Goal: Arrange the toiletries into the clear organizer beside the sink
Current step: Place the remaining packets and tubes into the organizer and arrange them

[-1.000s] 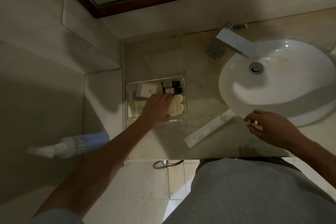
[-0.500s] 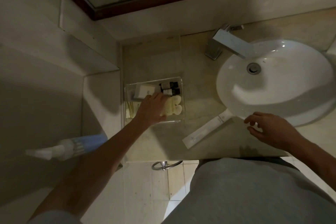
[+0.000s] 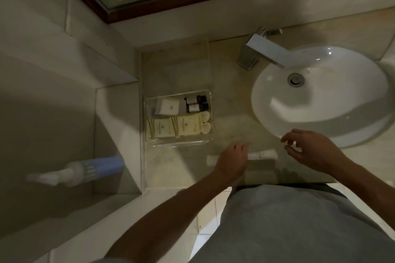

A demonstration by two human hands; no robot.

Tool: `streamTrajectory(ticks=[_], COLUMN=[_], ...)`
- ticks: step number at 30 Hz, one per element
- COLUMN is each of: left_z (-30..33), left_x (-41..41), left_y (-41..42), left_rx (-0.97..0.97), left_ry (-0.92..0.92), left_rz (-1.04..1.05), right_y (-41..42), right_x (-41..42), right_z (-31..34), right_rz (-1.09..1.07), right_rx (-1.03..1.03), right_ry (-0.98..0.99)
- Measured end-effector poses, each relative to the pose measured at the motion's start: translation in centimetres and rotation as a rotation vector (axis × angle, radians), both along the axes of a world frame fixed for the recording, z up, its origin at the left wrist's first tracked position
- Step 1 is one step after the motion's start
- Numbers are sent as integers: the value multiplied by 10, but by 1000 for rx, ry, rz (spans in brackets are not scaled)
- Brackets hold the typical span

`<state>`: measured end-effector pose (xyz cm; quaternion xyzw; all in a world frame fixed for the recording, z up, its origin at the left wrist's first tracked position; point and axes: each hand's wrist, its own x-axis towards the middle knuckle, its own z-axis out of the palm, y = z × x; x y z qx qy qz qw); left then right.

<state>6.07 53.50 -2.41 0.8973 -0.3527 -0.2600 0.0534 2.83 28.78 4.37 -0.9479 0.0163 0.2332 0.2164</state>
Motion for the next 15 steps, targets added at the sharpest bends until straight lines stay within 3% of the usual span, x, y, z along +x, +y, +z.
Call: streamTrajectory(ticks=[3, 6, 9, 15], left_z=[15, 42, 56, 44], left_x=[14, 40, 76, 133], left_y=[20, 57, 102, 165], left_rx=[-33, -84, -89, 7], left_ry=[-48, -213, -353, -412], left_rz=[-2, -56, 30, 139], right_y=[6, 13, 18, 18], right_x=[4, 7, 7, 1], right_z=[-2, -1, -1, -2], right_rz=[19, 40, 52, 52], right_rx=[19, 53, 73, 43], right_ry=[-26, -42, -46, -52])
